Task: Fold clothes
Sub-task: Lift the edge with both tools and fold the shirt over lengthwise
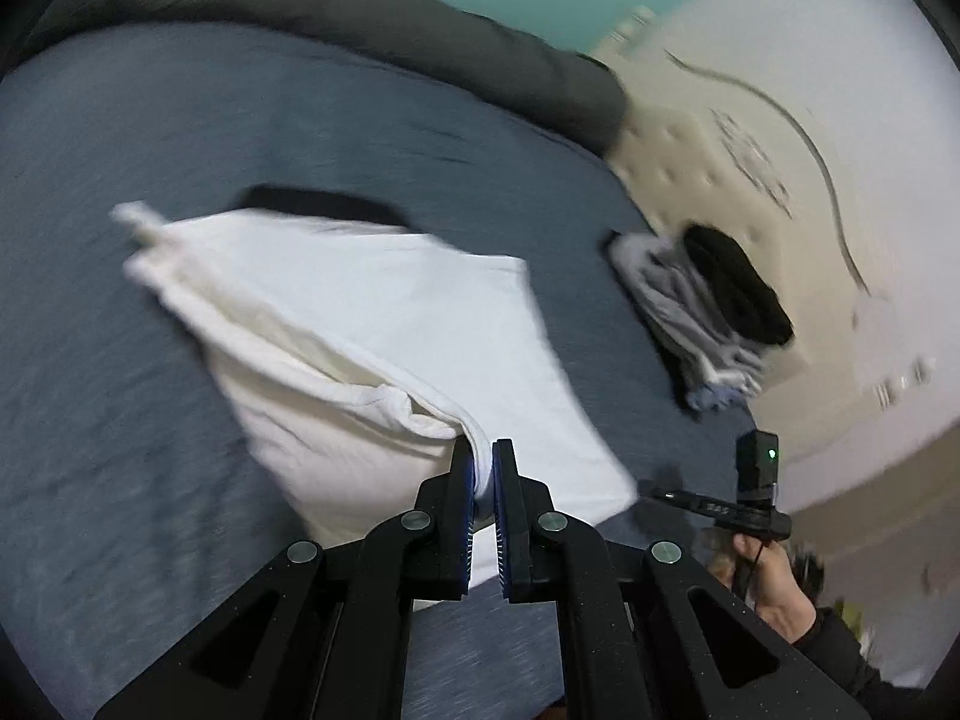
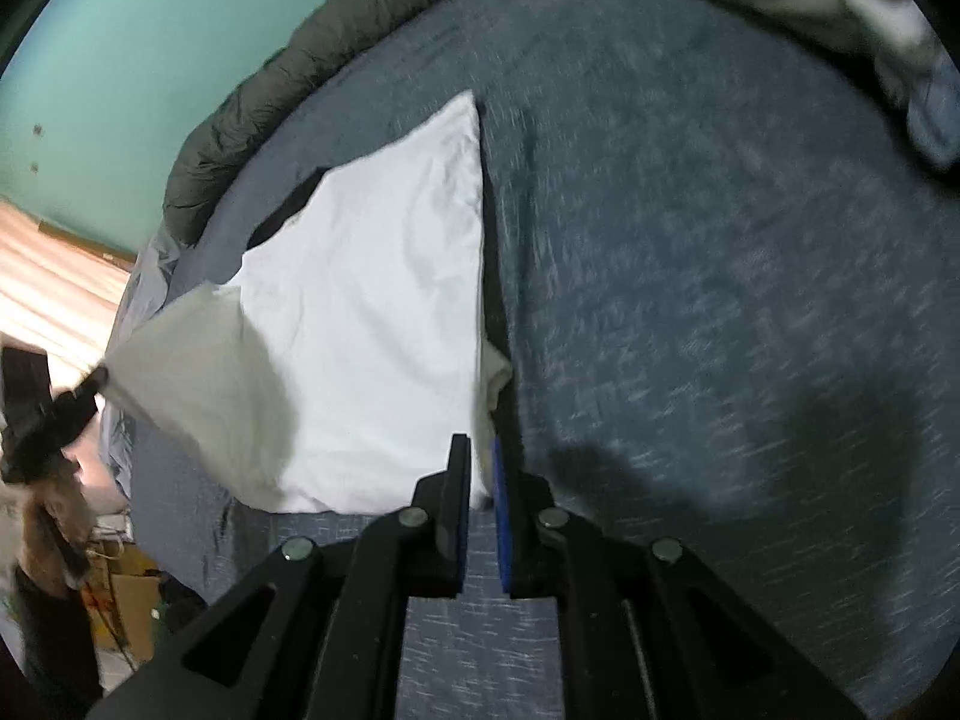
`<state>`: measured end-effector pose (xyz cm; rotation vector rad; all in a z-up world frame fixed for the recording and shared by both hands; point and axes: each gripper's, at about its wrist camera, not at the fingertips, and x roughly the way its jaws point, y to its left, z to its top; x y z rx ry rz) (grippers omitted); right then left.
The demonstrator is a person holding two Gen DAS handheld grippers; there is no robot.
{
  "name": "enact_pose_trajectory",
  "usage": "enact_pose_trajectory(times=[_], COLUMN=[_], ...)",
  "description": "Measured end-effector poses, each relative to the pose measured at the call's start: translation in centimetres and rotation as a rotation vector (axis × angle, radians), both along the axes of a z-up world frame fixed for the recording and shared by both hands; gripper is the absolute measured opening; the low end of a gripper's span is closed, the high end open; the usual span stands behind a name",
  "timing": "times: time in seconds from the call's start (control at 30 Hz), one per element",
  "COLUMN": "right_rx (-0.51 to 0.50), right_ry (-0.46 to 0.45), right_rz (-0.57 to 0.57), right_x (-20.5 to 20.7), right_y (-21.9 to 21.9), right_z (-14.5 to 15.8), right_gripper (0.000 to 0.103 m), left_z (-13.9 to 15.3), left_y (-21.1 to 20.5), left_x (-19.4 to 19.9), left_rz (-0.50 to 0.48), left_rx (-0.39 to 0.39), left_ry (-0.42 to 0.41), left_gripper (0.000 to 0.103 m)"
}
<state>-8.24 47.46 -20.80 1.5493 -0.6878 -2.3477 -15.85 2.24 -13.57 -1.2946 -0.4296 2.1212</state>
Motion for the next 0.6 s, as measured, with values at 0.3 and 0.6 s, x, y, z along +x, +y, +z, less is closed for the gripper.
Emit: enact_pose_trajectory(times=[0.3, 0.6], right_rx=[-0.055, -0.090], right_ry=[0.052, 0.035], right_rz=[-0.012, 0.076], right_x=[1.0, 0.1], right_y=[3.9, 1.1], right_z=[1.8, 1.0], right_gripper=[0.007, 0.013], left_z=[-5.8, -8.7], left_y=[21.2, 20.8], left_x=[-0.1, 1.3], left_rz=[-0.328, -0.303], left_rx=[-0.162, -0.170], left_ry=[-0.073, -0.116], left_gripper=[0.006, 0.048])
